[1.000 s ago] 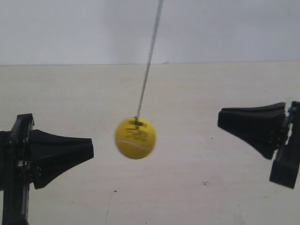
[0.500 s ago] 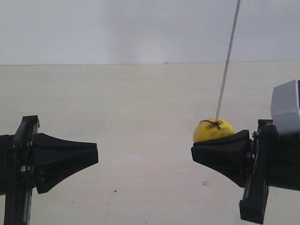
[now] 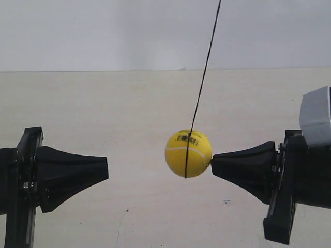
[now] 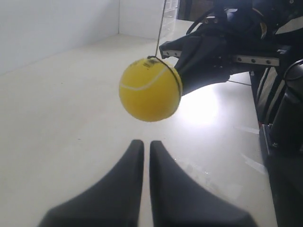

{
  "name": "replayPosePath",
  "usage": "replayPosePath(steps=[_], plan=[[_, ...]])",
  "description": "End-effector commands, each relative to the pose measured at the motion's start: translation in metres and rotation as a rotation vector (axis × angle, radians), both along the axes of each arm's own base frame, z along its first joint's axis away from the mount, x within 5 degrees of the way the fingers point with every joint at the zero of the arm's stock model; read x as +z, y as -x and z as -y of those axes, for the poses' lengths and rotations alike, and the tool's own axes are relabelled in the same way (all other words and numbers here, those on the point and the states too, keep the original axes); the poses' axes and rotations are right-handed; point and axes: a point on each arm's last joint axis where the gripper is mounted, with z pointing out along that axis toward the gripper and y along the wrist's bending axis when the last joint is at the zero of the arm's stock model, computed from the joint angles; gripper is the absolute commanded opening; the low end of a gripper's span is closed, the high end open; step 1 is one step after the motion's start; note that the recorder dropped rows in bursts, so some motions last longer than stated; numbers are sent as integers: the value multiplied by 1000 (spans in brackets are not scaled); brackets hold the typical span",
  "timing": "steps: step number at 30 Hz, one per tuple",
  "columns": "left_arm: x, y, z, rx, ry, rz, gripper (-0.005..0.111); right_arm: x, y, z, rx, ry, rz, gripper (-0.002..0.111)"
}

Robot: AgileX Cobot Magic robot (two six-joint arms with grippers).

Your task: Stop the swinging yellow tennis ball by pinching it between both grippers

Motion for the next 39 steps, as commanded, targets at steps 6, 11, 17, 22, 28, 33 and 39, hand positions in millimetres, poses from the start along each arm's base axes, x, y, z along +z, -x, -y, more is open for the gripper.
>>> replayPosePath(steps=[6, 11, 17, 22, 28, 33, 39], plan=[[5, 9, 19, -90, 31, 53, 5, 5, -2, -1, -2, -43, 8, 0], [5, 13, 24, -116, 36, 51, 5, 5, 1, -5, 21, -46, 0, 0], [5, 21, 32, -174, 36, 69, 5, 4, 2, -7, 29, -29, 8, 0], [5, 22, 33, -182, 35, 73, 5, 2, 1, -6, 16, -15, 6, 0], [5, 22, 33, -181, 35, 73, 5, 2, 1, -6, 16, -15, 6, 0], [5, 20, 33, -167, 41, 64, 5, 2, 1, -6, 17, -16, 6, 0], [-3, 13, 39, -165, 38, 12, 5, 3, 2, -7, 25, -24, 7, 0]])
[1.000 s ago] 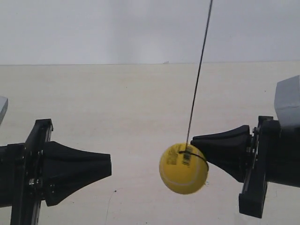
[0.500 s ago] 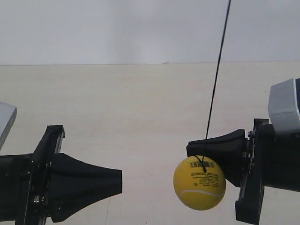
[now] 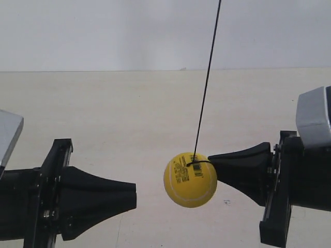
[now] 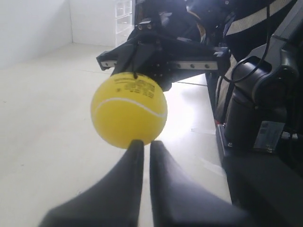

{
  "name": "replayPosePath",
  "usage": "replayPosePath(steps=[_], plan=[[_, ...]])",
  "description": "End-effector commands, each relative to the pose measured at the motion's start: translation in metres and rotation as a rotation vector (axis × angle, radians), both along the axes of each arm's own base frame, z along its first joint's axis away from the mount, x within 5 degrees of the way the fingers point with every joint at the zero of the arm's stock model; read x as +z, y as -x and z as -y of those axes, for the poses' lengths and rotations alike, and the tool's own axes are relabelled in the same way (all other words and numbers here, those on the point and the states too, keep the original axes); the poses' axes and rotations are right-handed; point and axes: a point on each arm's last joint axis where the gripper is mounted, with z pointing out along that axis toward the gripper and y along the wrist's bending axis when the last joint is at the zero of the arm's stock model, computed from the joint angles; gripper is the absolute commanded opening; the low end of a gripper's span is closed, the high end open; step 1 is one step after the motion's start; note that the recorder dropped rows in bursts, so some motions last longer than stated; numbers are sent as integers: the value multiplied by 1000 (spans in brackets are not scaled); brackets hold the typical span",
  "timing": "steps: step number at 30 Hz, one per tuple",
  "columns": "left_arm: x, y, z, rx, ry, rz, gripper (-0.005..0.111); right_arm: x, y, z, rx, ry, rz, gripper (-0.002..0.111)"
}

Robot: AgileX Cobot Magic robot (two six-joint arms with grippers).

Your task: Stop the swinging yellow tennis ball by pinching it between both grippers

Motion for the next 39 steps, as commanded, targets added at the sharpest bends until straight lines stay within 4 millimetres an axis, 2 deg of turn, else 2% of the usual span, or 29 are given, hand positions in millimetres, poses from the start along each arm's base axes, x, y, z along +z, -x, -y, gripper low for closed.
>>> replayPosePath(steps=[1, 8, 16, 22, 26, 32, 36, 39], plan=[[-1, -5, 9, -25, 12, -16, 5, 2, 0, -1, 9, -9, 10, 0], [-1, -14, 31, -97, 13, -4, 5, 3, 1, -2, 27, -28, 13, 0], [-10, -24, 34, -55, 7, -5, 5, 2, 0, -1, 16, -14, 11, 0], [-10, -24, 34, -55, 7, -5, 5, -11, -16, 13, -213, 141, -35, 0], [-10, -24, 34, -60, 4, -4, 5, -13, -20, 21, -321, 184, -52, 0], [-10, -23, 34, -62, 3, -3, 5, 6, -6, 22, -289, 145, 25, 0], [-10, -23, 34, -62, 3, 0, 5, 20, 13, 22, -236, 89, 78, 0], [-10, -23, 34, -63, 2, 4, 5, 20, 32, 21, -155, 38, 109, 0]])
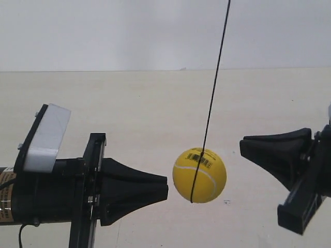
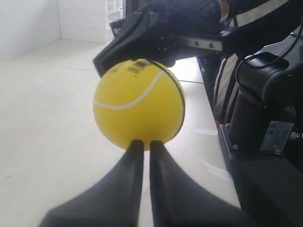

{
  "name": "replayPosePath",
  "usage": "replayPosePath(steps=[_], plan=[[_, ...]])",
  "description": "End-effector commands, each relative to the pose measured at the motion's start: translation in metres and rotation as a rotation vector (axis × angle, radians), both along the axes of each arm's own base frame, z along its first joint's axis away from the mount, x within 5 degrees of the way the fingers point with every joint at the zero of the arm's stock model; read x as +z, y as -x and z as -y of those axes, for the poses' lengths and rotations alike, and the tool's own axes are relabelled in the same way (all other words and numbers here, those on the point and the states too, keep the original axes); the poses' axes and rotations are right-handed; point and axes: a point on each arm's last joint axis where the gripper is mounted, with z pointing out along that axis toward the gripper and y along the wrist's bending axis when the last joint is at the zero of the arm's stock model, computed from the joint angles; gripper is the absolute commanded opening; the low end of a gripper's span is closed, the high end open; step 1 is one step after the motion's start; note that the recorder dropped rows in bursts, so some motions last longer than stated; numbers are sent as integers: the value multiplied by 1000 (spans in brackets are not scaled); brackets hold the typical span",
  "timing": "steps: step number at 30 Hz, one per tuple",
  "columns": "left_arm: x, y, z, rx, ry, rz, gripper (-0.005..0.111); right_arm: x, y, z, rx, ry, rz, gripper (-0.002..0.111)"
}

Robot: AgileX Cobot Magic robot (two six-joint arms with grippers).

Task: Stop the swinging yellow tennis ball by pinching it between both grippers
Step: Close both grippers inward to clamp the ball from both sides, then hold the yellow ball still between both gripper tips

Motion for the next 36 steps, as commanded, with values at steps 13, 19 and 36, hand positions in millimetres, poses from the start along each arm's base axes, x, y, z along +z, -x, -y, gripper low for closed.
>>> replayPosePath(steps=[13, 19, 36], plan=[[1, 3, 3, -55, -5, 17, 5, -17, 21, -18, 341, -95, -39, 0], [0, 4, 3, -60, -7, 16, 5, -20, 19, -19, 352, -90, -40, 0], [10, 8, 2, -77, 8, 24, 5, -20, 18, -19, 349, -88, -30, 0]])
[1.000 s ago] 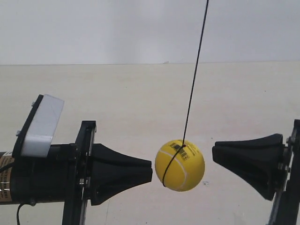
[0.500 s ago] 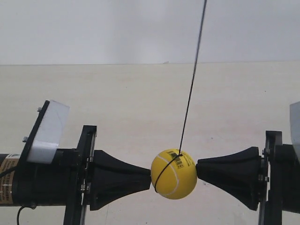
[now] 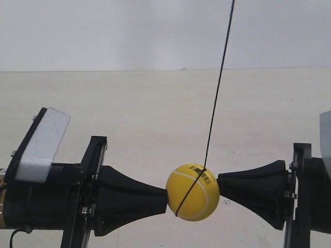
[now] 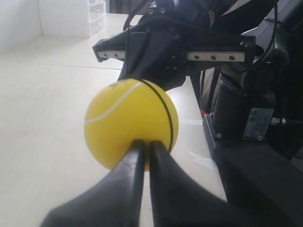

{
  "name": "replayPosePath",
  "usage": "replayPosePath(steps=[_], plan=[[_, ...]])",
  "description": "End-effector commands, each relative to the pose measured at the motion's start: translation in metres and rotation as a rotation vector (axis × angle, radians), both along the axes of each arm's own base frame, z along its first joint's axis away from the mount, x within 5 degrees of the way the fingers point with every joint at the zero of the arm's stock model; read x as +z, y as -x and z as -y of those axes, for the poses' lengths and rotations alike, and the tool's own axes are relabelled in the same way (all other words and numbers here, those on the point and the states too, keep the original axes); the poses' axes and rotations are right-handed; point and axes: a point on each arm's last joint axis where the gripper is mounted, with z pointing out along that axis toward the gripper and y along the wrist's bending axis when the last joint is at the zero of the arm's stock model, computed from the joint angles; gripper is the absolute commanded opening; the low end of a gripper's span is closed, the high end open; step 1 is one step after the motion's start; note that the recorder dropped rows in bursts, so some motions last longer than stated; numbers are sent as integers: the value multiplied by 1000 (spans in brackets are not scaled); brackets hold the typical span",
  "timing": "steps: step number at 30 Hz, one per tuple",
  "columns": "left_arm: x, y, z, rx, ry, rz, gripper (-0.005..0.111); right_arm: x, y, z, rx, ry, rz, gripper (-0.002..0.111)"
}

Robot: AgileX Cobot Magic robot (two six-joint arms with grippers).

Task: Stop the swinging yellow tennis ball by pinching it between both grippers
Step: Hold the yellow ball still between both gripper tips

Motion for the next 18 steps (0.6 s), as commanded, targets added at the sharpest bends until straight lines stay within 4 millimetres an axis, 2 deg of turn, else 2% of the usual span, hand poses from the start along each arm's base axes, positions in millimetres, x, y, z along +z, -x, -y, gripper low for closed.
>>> replayPosePath(steps=[1, 18], plan=[[6, 2, 2, -10, 38, -4, 5, 3, 7, -4, 80, -38, 15, 0], [6, 1, 2, -8, 39, -4, 5, 4, 7, -4, 90, -44, 20, 0]])
